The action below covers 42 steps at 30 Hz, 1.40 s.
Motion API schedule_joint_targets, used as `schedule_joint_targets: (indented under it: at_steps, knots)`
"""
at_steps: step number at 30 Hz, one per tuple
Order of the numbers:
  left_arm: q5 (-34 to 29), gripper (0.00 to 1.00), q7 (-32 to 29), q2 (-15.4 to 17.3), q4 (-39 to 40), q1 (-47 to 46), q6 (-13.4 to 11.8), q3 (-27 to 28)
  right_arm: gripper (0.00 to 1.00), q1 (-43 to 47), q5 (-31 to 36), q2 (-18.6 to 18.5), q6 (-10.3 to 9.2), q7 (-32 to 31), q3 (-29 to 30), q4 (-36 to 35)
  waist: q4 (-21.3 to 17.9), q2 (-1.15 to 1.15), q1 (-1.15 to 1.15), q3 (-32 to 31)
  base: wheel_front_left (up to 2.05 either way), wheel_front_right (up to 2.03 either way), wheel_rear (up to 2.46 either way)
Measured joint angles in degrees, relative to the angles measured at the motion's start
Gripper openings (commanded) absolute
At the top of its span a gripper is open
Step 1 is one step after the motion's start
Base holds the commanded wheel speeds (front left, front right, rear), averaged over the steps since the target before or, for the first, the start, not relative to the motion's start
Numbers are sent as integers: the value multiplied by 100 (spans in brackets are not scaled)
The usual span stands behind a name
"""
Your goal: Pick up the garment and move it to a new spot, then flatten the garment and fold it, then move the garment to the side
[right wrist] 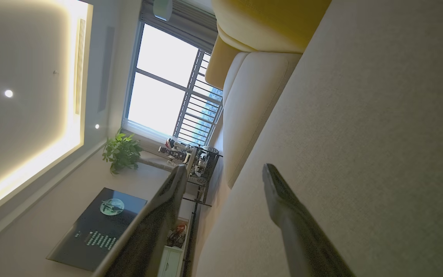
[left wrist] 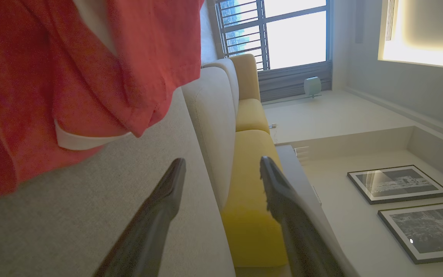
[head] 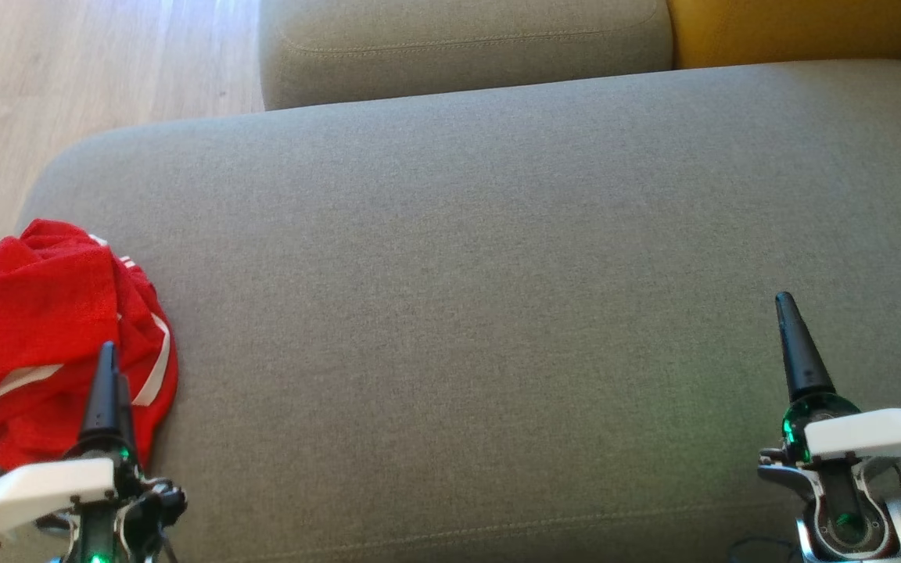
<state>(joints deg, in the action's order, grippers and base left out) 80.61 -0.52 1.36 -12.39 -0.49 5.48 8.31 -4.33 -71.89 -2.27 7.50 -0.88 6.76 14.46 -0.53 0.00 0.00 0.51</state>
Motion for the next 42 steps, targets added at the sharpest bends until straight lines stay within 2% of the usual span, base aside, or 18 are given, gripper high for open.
schedule_joint_targets:
  at_steps: [4,11,21,29,36,42]
  knots:
    - [-266,100,64,-1,230,0,-101,-4,100,-16,522,-1,0,67,-25,-174,4,0,0,5,0,0,0]
    - [-1136,100,170,1,730,-7,-349,-110,100,-188,1392,-11,0,189,-189,-557,16,0,0,28,0,0,0]
    - [-2393,100,326,7,1313,-46,-804,-503,100,-238,2405,-83,0,352,-391,-929,-13,0,0,66,0,0,0]
    - [-3626,100,466,56,1500,-74,-1023,-1066,100,-273,3133,-114,0,485,-547,-914,-51,0,0,84,0,0,0]
    - [-4489,100,575,500,1493,-97,-1595,-1864,100,-364,3727,-151,0,598,-724,-857,-97,0,0,79,0,0,0]
    - [-5056,100,671,875,1209,-163,-2217,-2530,100,-369,4275,-155,0,687,-812,-858,-121,0,0,57,0,0,0]
